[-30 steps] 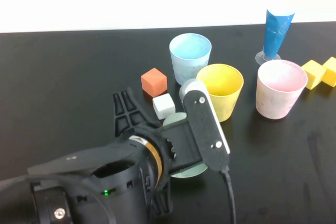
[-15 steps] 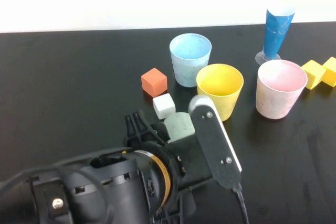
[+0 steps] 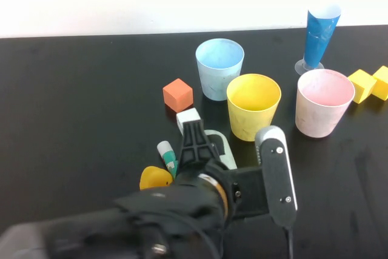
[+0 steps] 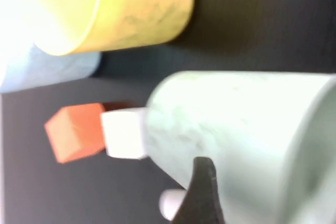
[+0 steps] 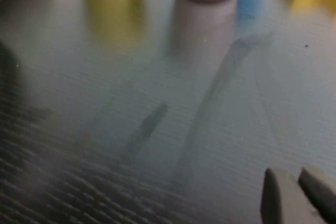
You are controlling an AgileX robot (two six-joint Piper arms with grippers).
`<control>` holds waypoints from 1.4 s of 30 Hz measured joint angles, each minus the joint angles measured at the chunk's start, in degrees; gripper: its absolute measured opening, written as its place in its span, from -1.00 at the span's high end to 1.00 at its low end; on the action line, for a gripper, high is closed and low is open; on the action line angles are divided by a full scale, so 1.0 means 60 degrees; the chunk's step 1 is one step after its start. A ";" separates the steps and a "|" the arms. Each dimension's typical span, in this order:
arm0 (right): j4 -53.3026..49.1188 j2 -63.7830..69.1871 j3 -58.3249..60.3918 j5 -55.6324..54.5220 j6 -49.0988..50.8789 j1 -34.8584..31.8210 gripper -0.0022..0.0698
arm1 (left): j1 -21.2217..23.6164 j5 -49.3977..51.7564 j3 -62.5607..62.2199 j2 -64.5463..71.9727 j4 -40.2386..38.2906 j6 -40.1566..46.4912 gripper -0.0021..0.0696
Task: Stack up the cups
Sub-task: Pick up the green cup, then place the green cup on the blue cup
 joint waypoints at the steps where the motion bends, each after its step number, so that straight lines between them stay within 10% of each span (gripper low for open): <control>1: 0.0000 0.0000 0.0000 0.0000 0.0000 0.0000 0.76 | 0.0000 0.0027 0.0000 0.0199 0.0470 -0.0366 -0.53; 6: 0.0030 0.0000 0.0000 0.0000 0.0000 0.0000 0.76 | 0.0000 0.0632 0.0000 0.0983 0.2601 -0.2622 -0.42; 13: 0.0030 0.0000 0.0000 -0.0017 0.0000 0.0000 0.76 | 0.0235 0.0984 0.0000 0.1188 0.3222 -0.3272 0.76; 21: 0.0037 0.0000 0.0000 -0.0017 0.0000 0.0000 0.76 | 0.0235 0.1759 -0.0593 0.0571 0.2640 -0.2800 0.87; 27: 0.0054 0.0000 0.0061 -0.0078 0.0000 0.0000 0.76 | 0.0554 0.2783 -0.4107 -0.0480 -0.1363 0.0102 0.87; 35: 0.0072 0.0000 0.0084 -0.0139 0.0000 0.0000 0.76 | 0.4336 0.4387 -0.9159 0.0527 -0.6433 0.3027 0.87; 42: 0.0072 0.0000 0.0084 -0.0139 0.0000 0.0000 0.76 | 0.5917 0.4539 -1.0087 0.2008 -0.8621 0.3602 0.88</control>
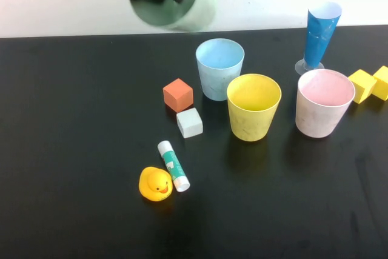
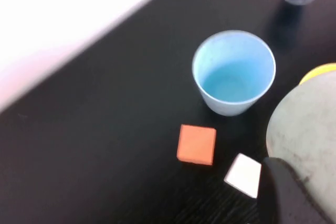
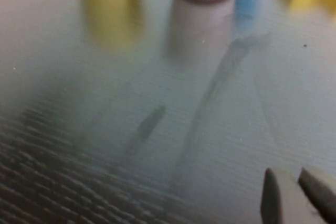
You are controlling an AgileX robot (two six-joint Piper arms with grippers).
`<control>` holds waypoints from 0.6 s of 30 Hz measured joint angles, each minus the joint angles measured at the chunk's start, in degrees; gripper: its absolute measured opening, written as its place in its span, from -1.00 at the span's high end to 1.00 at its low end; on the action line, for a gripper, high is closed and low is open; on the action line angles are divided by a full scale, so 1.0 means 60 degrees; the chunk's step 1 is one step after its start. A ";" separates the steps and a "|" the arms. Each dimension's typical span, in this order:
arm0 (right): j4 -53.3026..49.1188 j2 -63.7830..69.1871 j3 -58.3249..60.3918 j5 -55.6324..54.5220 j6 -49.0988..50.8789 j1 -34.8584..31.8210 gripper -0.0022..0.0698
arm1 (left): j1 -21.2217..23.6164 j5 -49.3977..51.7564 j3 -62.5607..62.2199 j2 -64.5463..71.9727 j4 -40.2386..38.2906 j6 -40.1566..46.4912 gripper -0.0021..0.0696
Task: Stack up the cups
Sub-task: Place the green cup on the blue cup
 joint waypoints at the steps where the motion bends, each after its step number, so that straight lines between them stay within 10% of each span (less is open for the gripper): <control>1: 0.0000 0.0000 0.0000 0.0000 0.0000 0.0000 0.76 | 0.0043 0.0000 0.0000 0.0200 -0.0064 0.0014 0.88; 18: 0.0000 0.0000 0.0099 -0.0004 0.0000 0.0000 0.76 | 0.0167 -0.2179 0.0000 0.2481 -0.0409 0.0037 0.88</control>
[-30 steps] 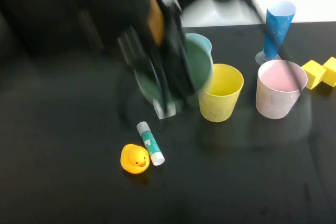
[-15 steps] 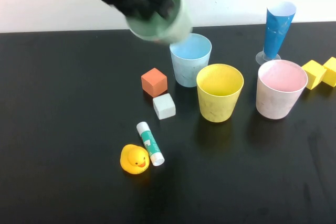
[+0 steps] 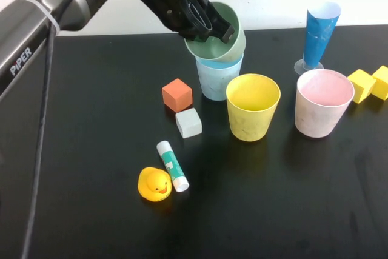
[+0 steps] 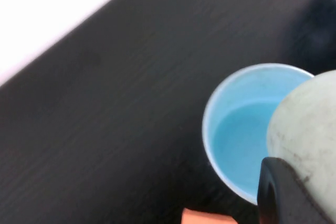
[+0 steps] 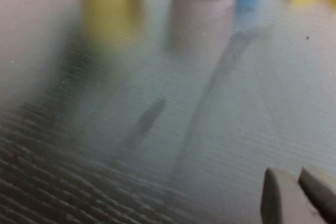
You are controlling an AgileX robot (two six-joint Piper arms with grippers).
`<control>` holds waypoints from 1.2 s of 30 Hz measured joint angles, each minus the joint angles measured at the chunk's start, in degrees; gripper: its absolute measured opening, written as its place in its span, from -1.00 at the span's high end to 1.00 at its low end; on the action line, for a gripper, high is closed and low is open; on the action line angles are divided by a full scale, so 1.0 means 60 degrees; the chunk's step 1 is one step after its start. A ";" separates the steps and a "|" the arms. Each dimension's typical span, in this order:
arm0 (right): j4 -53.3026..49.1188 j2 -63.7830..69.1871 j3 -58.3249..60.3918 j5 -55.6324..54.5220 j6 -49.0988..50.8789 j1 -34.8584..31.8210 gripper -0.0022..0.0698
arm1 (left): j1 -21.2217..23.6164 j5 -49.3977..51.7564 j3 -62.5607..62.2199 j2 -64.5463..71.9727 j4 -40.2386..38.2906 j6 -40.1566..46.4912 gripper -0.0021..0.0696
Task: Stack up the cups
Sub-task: Place the green cup on the blue cup
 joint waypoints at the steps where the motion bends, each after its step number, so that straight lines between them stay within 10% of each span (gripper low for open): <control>1: 0.0000 0.0000 0.0000 0.0000 0.0000 0.0000 0.76 | 0.0013 -0.0092 0.0000 0.0018 0.0000 0.0000 0.88; 30: 0.0017 0.0000 0.0174 -0.0390 0.0000 0.0000 0.76 | 0.0383 -0.0260 0.0000 0.0571 -0.0505 -0.0079 0.88; 36: 0.0017 0.0000 0.0174 -0.0390 0.0000 0.0000 0.76 | 0.0383 -0.0243 0.0000 0.0614 -0.0529 -0.0079 0.58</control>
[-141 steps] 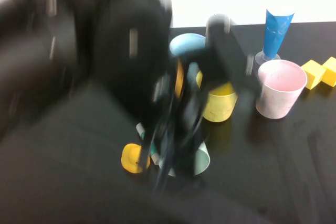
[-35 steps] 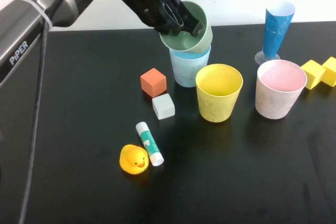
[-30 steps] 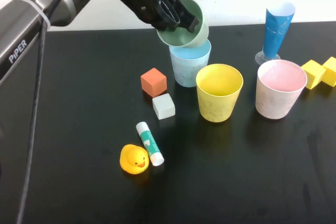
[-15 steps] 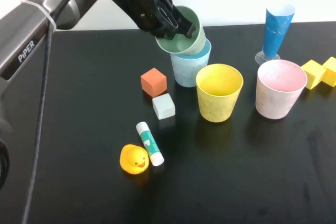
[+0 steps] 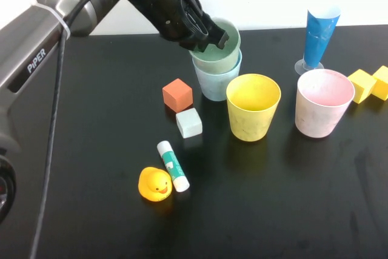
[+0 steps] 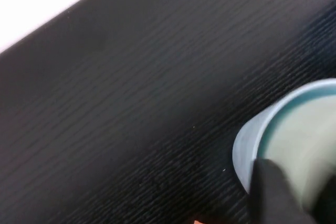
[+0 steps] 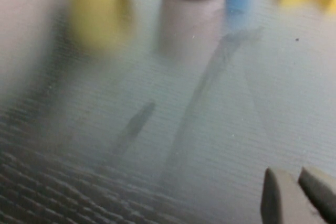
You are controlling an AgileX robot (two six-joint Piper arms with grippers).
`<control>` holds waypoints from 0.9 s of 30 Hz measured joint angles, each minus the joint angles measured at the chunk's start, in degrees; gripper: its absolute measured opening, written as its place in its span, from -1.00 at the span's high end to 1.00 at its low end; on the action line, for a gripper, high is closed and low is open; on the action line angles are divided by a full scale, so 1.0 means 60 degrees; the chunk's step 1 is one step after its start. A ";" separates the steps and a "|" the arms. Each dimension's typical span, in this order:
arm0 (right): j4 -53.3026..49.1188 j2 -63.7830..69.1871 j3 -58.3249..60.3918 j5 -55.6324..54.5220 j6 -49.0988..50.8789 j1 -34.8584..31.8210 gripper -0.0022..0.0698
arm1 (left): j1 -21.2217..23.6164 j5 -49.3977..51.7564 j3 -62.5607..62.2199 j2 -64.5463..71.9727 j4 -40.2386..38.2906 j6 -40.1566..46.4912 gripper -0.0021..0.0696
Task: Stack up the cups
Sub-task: Place the green cup on the blue cup, then pick up the pink cup
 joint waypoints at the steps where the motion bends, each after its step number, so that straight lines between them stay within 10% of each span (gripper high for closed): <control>1: 0.0000 0.0000 0.0000 0.0000 0.0000 0.0000 0.76 | 0.0000 0.0000 0.0000 0.0000 0.0000 0.0000 0.47; 12: 0.0017 0.0000 0.0000 0.0000 0.0000 0.0000 0.76 | 0.0000 -0.0460 0.0000 -0.0063 0.0175 0.0000 0.12; 19: 0.0029 0.0093 -0.0413 0.0050 0.0000 0.0000 0.79 | 0.0000 -0.0501 0.0000 -0.1101 0.1570 0.0036 0.82; 27: 0.0029 0.2419 -0.3424 0.1265 0.0000 0.0000 0.94 | 0.0016 -0.0357 0.1244 -0.3128 0.2091 0.0057 0.93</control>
